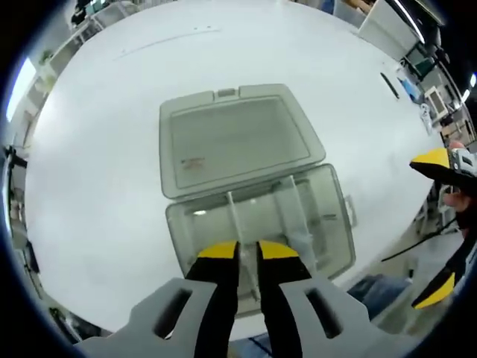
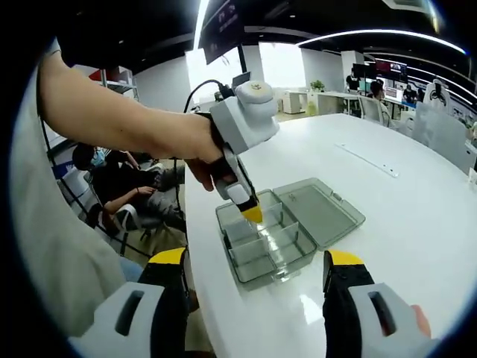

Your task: Insert the divider into the dual guide fixture by aligning both edges with the guide slots and pushing it downward to the bottom, including one-sided entry, uneven engagement, binding, and posture correction.

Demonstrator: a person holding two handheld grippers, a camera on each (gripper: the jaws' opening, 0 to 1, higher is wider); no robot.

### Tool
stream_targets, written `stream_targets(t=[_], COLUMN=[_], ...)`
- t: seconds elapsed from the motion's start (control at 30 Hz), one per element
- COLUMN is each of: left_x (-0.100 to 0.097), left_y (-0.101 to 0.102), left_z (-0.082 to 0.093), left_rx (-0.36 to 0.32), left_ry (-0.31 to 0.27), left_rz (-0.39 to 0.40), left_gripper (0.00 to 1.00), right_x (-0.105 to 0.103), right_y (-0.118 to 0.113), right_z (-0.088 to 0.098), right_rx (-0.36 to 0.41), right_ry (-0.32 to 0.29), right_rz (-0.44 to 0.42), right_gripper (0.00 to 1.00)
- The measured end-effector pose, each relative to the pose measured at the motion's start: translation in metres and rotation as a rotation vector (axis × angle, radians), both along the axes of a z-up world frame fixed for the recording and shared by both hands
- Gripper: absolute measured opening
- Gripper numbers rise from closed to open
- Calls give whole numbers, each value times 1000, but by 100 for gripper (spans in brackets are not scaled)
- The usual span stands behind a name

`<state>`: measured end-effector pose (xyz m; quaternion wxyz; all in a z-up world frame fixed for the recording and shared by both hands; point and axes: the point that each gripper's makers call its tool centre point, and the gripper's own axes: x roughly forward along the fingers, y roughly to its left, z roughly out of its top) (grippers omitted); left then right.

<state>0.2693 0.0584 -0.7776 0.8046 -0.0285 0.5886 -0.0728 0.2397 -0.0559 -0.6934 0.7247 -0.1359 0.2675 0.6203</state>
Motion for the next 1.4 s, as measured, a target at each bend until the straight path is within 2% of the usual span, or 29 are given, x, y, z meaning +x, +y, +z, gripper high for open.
stream_targets(t=[0.2, 0.27, 0.33, 0.37, 0.43, 0.47, 0.53, 0.6, 0.7, 0.8, 0.87, 0.93, 1.13, 1.23, 1.3, 1.4], left_x=[1, 4, 2, 3, 3, 2, 6, 1, 1, -7, -5, -7, -21, -27, -29, -32], left_y=[0, 1, 3, 2, 4, 7, 4, 6, 3, -1, -6, -6, -6, -7, -8, -7], left_z=[11, 14, 18, 21, 25, 28, 34, 37, 44, 52, 61, 62, 65, 67, 73, 74], left_rx=[-53, -72, -92, -124, -141, -148, -179, -187, -253, -313, -385, -417, -476, -507, -524, -529], left_ry=[-37, -73, -84, -104, -121, -131, -188, -197, -245, -288, -353, -394, -438, -465, -502, -506], left_rz=[16, 0, -2, 6, 5, -2, -39, -63, -79, -90, -94, -111, -160, -170, -193, -202], left_gripper=[12, 16, 21, 25, 27, 27, 28, 30, 32, 35, 37, 41, 44, 50, 51, 52], right_x=[1, 1, 2, 3, 4, 5, 5, 5, 7, 8, 6, 4, 3, 5, 4, 4], right_y=[2, 3, 5, 7, 9, 11, 14, 17, 22, 24, 25, 26, 24, 22, 21, 18], right_z=[-1, 0, -1, 0, -1, -1, -1, 0, 0, 2, 1, 1, -2, -3, -3, -5], right_rx=[-1, 1, 4, 8, 6, 5, 2, 4, 0, 2, -4, -9, -28, -32, -39, -46], right_ry=[2, 3, 3, -2, 1, -1, -1, -1, -4, -3, 4, 0, 7, 11, 11, 11], right_rz=[4, 2, 3, 3, 0, -1, -4, -10, -22, -42, -47, -47, -77, -99, -109, -121], right_gripper=[72, 72, 72, 72, 73, 73, 73, 73, 73, 73, 73, 73, 73, 74, 74, 74])
